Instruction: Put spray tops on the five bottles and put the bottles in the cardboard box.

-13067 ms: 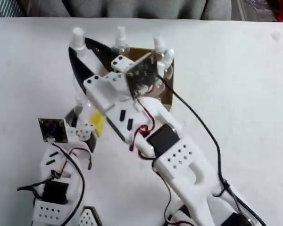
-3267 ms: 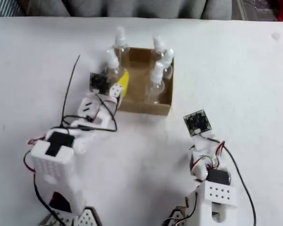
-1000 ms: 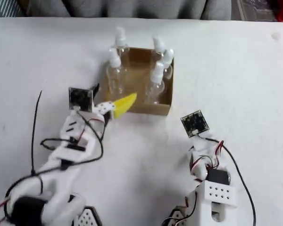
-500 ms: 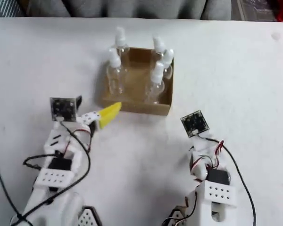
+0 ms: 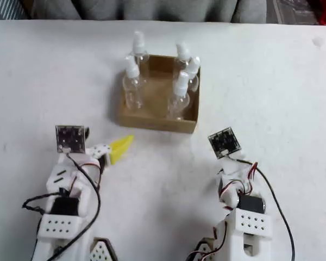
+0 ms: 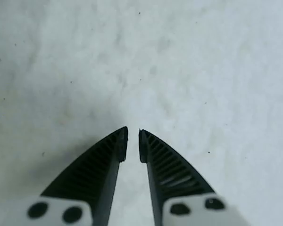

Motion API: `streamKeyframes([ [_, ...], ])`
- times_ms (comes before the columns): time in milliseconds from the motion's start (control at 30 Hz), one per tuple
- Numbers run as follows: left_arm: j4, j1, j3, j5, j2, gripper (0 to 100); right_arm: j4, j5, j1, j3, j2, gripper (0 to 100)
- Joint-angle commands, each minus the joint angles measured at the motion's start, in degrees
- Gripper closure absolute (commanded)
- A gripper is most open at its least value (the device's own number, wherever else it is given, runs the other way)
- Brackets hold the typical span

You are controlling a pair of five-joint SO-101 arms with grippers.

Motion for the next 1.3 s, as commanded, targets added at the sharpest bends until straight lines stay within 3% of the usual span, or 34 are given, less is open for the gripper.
streamKeyframes([
  [0, 11.1, -0.2, 0.0, -0.6, -6.1, 58, -0.7, -0.3, -1.2, 0.4, -0.7, 98.1],
  [200, 25.1, -0.2, 0.0, -0.7, -11.9, 58, 0.7, -12.1, -4.7, 0.4, -3.6, 97.8],
  [533, 40.3, -0.2, 0.0, -0.7, -19.5, 58, 14.7, -12.0, -7.1, 5.3, -26.6, 97.8],
  [767, 41.9, -0.2, 0.0, -0.7, -19.8, 58, 22.6, -12.0, -8.5, 6.2, -34.7, 97.8],
  [900, 42.8, -0.2, 0.0, -2.7, -19.8, 70, 23.0, -12.0, -8.7, 6.2, -34.6, 97.8],
  [1033, 44.4, -0.1, 0.0, -9.2, -19.8, 97, 25.0, -12.0, -11.5, 6.2, -34.6, 98.1],
  [1067, 44.5, -0.1, 0.0, -10.3, -19.8, 99, 26.4, -12.0, -12.4, 6.2, -34.6, 98.1],
  [1167, 46.2, -0.7, 0.0, -10.4, -20.1, 91, 30.1, -12.0, -15.5, 6.2, -34.6, 98.1],
  [1267, 46.4, -0.4, 0.0, -8.6, -20.1, 90, 31.2, -12.0, -15.6, 6.2, -34.7, 98.1],
])
